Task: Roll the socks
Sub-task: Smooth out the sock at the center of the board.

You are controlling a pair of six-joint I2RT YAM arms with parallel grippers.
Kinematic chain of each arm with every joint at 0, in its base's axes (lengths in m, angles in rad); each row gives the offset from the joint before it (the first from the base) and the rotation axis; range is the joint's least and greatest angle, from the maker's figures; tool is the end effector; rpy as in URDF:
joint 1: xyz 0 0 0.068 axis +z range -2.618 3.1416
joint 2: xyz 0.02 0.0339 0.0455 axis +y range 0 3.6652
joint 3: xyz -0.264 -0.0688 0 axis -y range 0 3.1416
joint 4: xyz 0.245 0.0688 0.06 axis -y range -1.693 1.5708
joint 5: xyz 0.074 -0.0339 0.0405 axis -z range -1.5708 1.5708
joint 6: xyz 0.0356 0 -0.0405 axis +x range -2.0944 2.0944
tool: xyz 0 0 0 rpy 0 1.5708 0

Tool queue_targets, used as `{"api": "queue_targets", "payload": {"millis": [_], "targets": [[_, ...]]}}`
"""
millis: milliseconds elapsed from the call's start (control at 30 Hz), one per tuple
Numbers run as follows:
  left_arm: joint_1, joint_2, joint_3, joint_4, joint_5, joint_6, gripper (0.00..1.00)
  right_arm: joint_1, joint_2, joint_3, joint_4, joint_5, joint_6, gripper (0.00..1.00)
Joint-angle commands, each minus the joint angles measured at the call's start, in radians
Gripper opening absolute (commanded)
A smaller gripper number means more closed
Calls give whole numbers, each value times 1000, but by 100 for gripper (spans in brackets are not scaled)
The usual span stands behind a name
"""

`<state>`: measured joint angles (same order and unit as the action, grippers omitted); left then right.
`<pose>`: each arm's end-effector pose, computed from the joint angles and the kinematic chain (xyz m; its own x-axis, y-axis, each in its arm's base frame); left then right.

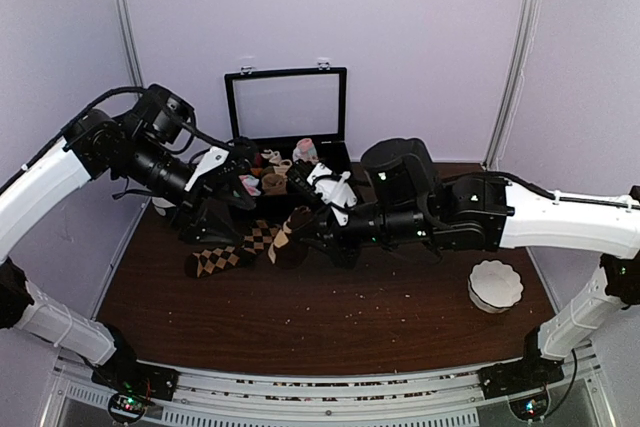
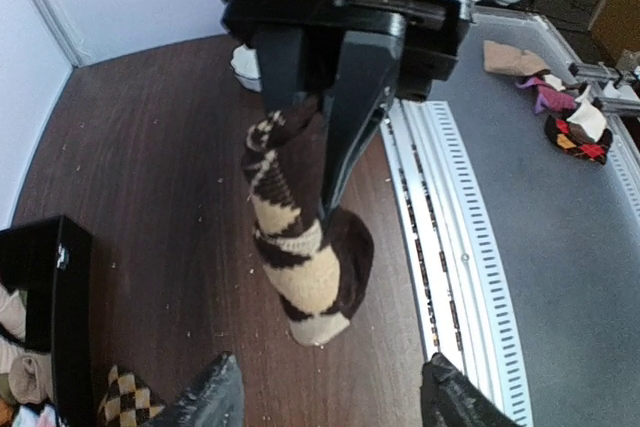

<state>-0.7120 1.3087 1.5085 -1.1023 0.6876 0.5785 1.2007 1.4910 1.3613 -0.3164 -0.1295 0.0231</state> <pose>0.1690 -0.1757 0.3962 -0.0587 0.6087 -0.7912 0.9969 -0.0057 -0.0783 0.1217 0.3263 0.3573 -0.1783 -0.3964 -0.9006 -0.9628 0.2593 0.0765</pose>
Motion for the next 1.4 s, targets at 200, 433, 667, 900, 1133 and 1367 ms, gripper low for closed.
{"api": "queue_targets", "payload": {"millis": [200, 433, 667, 900, 1133, 1367], "targets": [[-8, 96, 58, 36, 237, -39, 59, 35, 37, 83, 8, -30, -32, 0], [-33, 100, 31, 78, 212, -63, 60, 37, 59, 104, 23, -29, -30, 0], [-49, 120, 23, 108, 157, -77, 49, 38, 89, 145, 9, -19, -23, 0], [-49, 117, 29, 95, 118, -61, 37, 38, 74, 126, -8, -17, -26, 0], [-49, 127, 56, 28, 141, -1, 35, 39, 48, 108, -13, -14, -29, 0], [-50, 154, 79, -24, 128, 45, 50, 39, 48, 107, -18, -33, -30, 0]]}}
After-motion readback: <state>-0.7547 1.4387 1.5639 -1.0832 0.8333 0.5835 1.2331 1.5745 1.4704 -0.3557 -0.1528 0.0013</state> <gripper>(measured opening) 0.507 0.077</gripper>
